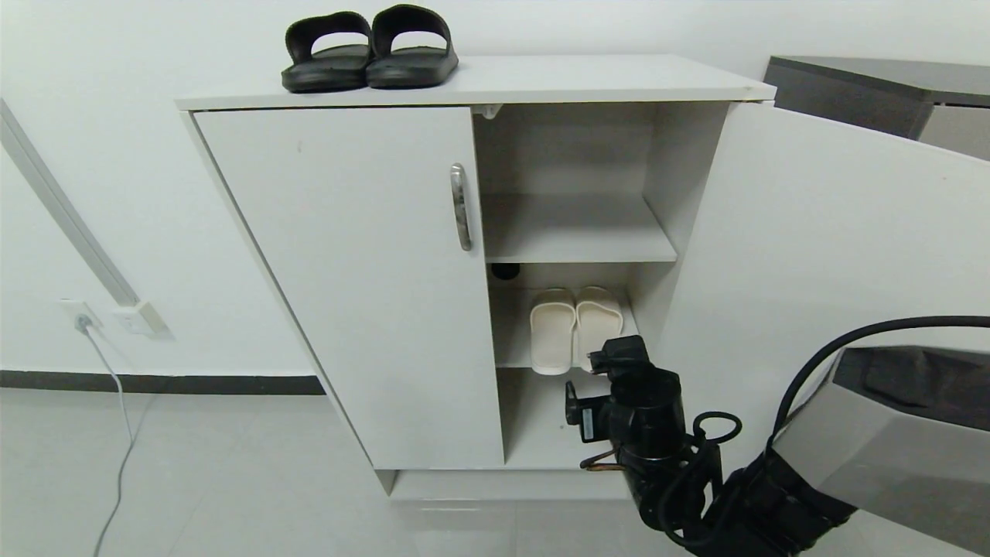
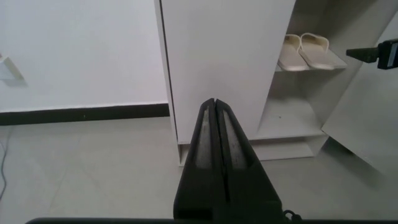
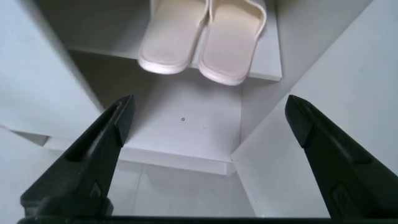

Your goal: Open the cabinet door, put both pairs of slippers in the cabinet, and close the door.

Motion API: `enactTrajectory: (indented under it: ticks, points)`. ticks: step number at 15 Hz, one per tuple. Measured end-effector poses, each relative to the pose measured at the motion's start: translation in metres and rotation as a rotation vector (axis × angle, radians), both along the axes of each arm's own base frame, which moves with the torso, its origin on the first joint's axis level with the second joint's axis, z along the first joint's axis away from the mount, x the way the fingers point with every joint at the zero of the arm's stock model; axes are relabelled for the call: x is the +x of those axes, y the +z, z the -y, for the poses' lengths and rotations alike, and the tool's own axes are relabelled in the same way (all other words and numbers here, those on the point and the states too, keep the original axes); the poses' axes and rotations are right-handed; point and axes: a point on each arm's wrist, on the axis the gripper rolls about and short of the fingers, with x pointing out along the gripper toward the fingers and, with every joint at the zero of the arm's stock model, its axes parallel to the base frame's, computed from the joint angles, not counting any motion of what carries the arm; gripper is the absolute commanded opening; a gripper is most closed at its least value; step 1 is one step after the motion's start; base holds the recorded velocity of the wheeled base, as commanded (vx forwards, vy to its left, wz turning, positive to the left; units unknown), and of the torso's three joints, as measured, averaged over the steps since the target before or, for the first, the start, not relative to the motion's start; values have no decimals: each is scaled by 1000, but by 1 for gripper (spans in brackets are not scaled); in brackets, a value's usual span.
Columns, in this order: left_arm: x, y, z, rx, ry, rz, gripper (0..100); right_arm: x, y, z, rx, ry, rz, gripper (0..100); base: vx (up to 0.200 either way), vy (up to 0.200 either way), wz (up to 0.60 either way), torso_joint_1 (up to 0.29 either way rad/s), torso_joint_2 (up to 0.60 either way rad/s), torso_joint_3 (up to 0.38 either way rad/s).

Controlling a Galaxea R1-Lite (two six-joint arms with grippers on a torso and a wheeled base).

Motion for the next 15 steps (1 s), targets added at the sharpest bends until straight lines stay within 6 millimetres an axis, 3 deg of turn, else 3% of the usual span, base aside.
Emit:
enactTrajectory:
  ticks: [3, 8, 15]
  points:
    - [0, 0, 0, 0, 0, 0, 0, -2, 2, 3, -1, 1, -1, 100, 0, 0, 0, 0, 0, 0]
    - [0, 0, 0, 0, -1, 0, 0, 12, -16, 15, -20, -47, -36, 100, 0, 0, 0, 0, 0, 0]
    - [0, 0, 0, 0, 0, 0, 0, 10, -18, 13, -20, -45, -31, 100, 0, 0, 0, 3, 2, 161]
